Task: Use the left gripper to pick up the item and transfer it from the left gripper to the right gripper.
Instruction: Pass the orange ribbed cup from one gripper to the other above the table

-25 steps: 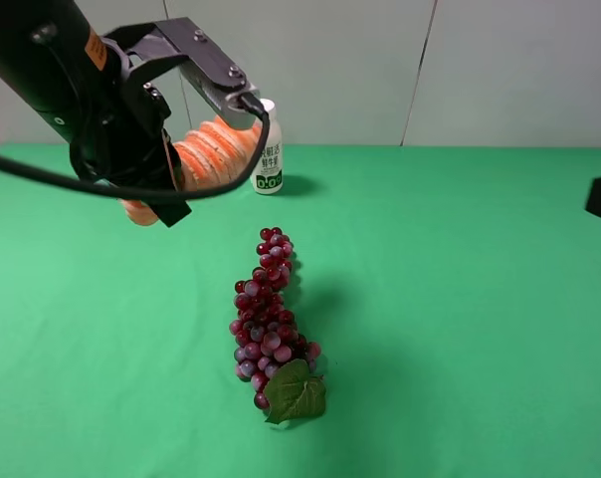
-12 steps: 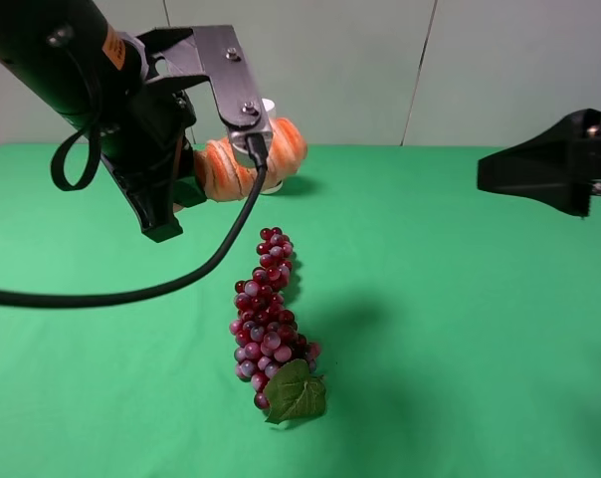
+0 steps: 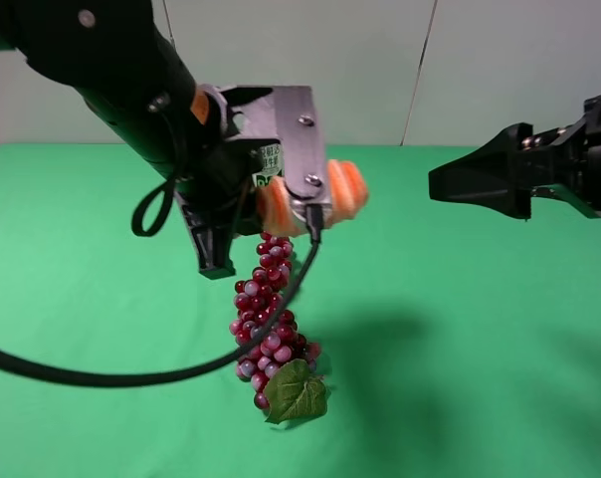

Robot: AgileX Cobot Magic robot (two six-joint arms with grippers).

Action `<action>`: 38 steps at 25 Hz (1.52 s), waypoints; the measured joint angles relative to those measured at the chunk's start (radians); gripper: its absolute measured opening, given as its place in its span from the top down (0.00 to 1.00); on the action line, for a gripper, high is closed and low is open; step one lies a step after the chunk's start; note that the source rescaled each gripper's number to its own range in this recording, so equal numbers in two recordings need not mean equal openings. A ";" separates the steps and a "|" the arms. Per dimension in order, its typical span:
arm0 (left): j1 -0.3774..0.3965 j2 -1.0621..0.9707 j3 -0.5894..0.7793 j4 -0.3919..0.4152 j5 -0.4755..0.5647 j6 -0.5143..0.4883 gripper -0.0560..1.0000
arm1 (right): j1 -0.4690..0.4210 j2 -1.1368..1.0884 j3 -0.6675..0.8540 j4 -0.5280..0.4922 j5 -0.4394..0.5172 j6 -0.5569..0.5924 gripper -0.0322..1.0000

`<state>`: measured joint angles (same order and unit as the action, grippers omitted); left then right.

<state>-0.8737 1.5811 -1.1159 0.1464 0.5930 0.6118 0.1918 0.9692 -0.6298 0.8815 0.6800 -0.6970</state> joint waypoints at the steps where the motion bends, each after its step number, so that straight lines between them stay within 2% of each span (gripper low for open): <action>1: -0.014 0.004 0.000 0.000 -0.014 0.000 0.93 | 0.000 0.011 0.000 0.002 -0.004 -0.007 0.00; 11: -0.120 0.018 0.000 -0.001 -0.083 0.003 0.93 | 0.000 0.084 0.000 0.088 -0.033 -0.101 0.00; 27: -0.138 0.018 0.000 0.002 -0.127 0.004 0.93 | 0.000 0.163 -0.001 0.173 0.048 -0.190 0.00; 29: -0.138 0.018 0.000 0.002 -0.127 0.004 0.93 | 0.000 0.163 -0.001 0.175 0.060 -0.191 0.08; 32: -0.138 0.018 0.000 0.002 -0.134 0.004 0.93 | 0.000 0.163 -0.001 0.176 0.068 -0.195 0.28; 34: -0.138 0.018 0.000 0.002 -0.141 0.004 0.93 | 0.000 0.163 -0.001 0.178 0.069 -0.199 0.48; 37: -0.139 0.018 0.000 0.002 -0.145 0.004 0.93 | 0.000 0.163 -0.001 0.179 0.072 -0.207 0.85; 38: -0.140 0.018 0.000 0.002 -0.146 0.004 0.93 | 0.000 0.163 -0.001 0.179 0.076 -0.207 0.93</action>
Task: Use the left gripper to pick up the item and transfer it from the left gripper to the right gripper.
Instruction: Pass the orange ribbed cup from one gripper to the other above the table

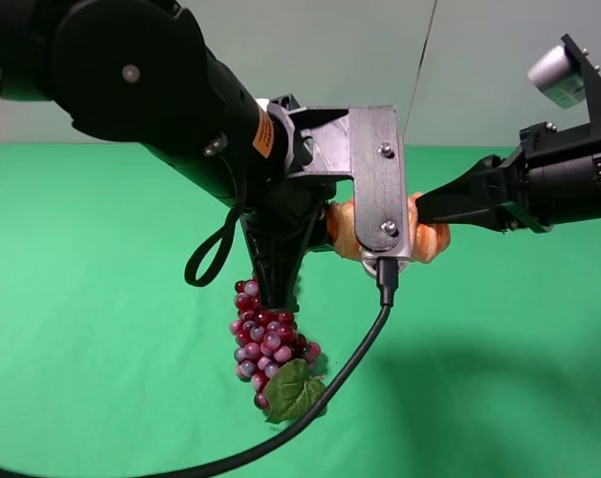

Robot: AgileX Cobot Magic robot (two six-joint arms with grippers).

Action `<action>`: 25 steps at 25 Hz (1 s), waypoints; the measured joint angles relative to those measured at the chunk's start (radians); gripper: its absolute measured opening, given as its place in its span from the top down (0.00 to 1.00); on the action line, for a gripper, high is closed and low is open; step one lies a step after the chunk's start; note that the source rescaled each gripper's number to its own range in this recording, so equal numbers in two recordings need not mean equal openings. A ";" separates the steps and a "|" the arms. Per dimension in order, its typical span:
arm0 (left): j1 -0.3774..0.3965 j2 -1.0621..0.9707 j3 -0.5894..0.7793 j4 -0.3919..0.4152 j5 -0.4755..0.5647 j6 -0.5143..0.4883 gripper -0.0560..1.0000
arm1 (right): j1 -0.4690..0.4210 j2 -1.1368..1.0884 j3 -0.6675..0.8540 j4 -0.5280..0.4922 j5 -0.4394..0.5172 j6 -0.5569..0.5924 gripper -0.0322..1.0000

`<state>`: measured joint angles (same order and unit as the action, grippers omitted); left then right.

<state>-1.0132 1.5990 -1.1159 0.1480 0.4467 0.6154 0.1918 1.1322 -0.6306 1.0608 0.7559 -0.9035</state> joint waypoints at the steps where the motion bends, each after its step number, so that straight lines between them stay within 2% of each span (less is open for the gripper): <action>1: 0.000 0.000 0.000 0.000 0.000 0.000 0.93 | 0.000 0.000 0.000 0.000 0.005 -0.001 0.95; 18: 0.000 0.000 0.000 0.000 0.000 -0.025 0.95 | 0.000 0.000 -0.003 -0.001 0.014 -0.002 0.95; 20: 0.000 0.000 0.000 0.000 0.001 -0.046 0.87 | 0.000 0.000 -0.004 -0.001 0.014 -0.002 0.95; 22: 0.000 0.000 0.000 0.000 0.001 -0.067 0.72 | 0.000 0.000 -0.004 -0.003 0.014 -0.002 0.95; 25: 0.000 0.000 0.000 0.000 0.001 -0.097 0.41 | 0.000 0.000 -0.004 -0.005 0.016 -0.002 0.96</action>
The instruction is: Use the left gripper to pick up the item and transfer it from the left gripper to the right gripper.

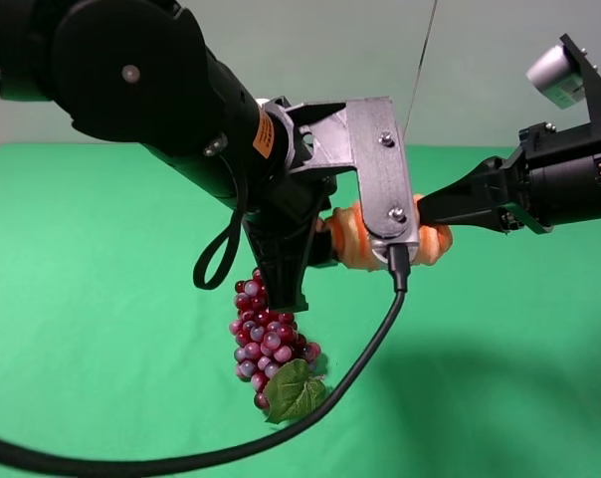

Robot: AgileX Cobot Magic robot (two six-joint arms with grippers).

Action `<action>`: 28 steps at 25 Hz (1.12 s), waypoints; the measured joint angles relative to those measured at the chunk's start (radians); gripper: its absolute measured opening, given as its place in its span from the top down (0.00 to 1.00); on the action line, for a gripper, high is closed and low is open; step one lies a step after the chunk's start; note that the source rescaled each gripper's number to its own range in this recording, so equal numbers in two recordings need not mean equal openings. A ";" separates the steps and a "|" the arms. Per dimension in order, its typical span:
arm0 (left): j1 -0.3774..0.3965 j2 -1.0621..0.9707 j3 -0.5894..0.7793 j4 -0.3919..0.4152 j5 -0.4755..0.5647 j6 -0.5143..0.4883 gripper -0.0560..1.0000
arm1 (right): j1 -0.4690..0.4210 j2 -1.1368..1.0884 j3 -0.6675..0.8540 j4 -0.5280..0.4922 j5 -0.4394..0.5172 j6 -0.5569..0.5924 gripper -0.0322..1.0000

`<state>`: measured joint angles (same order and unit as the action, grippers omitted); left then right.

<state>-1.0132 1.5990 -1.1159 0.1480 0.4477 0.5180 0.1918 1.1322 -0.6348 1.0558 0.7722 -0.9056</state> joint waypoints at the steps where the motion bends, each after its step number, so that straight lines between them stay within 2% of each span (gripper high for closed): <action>1: 0.000 0.000 0.000 -0.001 0.001 -0.007 0.30 | 0.000 0.000 0.000 -0.001 0.000 0.000 0.96; 3: 0.000 0.000 0.000 0.000 0.020 -0.020 0.13 | 0.000 0.000 0.000 -0.002 0.000 0.000 0.96; 6: 0.000 0.000 0.000 0.001 0.059 -0.026 0.04 | 0.000 0.000 0.000 -0.002 0.000 0.000 0.96; 14: 0.000 -0.006 0.000 0.001 0.100 -0.033 0.01 | 0.000 0.000 0.000 -0.002 0.000 0.000 0.96; 17: 0.000 -0.036 0.000 0.009 0.111 -0.077 0.01 | 0.000 0.000 0.000 -0.002 0.000 0.000 0.96; 21: 0.000 -0.101 0.000 0.046 0.189 -0.193 0.01 | 0.000 0.000 0.000 -0.002 0.000 0.000 0.96; 28: 0.000 -0.229 0.000 0.086 0.448 -0.473 0.01 | 0.000 0.000 0.000 -0.002 0.000 0.000 0.96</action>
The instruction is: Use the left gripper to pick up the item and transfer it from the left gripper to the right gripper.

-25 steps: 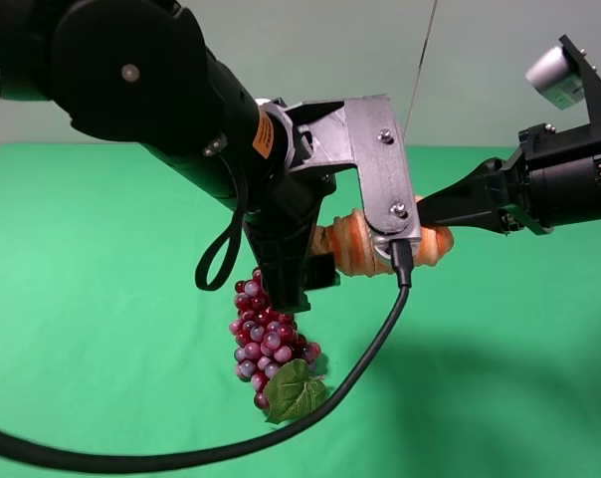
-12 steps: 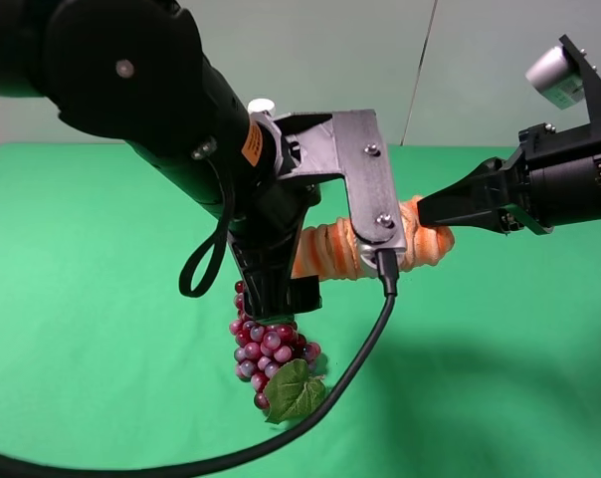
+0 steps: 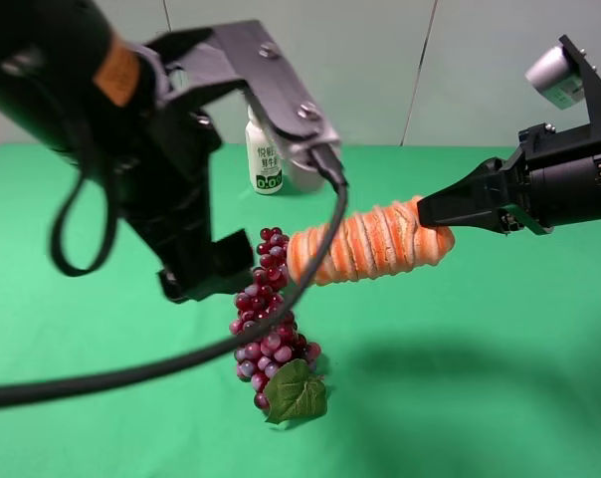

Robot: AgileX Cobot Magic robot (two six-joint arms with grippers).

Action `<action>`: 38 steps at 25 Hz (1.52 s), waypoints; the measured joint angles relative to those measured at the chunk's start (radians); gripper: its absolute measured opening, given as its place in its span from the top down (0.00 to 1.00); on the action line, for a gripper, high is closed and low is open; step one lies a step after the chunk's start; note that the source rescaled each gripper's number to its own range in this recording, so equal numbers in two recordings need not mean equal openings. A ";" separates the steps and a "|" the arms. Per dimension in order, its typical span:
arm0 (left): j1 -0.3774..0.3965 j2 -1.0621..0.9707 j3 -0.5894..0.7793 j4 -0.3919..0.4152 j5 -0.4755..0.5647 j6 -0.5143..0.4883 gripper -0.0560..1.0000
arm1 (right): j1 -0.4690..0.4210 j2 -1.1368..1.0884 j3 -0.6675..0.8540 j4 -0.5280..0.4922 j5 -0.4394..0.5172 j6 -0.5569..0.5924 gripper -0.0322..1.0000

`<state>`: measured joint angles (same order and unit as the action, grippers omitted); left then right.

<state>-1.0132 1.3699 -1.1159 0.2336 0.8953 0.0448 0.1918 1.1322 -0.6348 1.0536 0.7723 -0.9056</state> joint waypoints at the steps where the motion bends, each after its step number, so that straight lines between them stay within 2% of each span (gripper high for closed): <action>1: 0.000 -0.016 0.000 0.000 0.036 -0.033 0.01 | 0.000 0.000 0.000 0.000 0.000 0.000 0.96; 6: 0.000 -0.124 0.000 0.010 0.148 -0.143 0.01 | 0.000 0.000 0.000 -0.008 0.000 0.000 0.96; 10: 0.000 -0.237 0.029 0.015 0.161 -0.213 0.01 | 0.000 0.000 0.000 -0.013 0.001 0.000 0.96; 16: 0.000 -0.436 0.202 0.018 0.172 -0.344 0.01 | 0.000 0.000 0.000 -0.024 0.002 0.000 0.96; 22: 0.000 -0.657 0.363 0.014 0.174 -0.413 0.02 | 0.000 0.000 0.000 -0.029 0.002 0.000 0.96; 32: 0.000 -0.959 0.515 -0.032 0.173 -0.404 0.02 | 0.000 0.000 0.000 -0.046 0.001 0.002 0.96; 38: 0.000 -1.096 0.572 -0.109 0.174 -0.321 0.02 | 0.000 0.000 0.000 -0.046 0.001 0.042 0.96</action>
<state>-1.0132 0.2735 -0.5441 0.1243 1.0691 -0.2763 0.1918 1.1322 -0.6348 1.0073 0.7734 -0.8639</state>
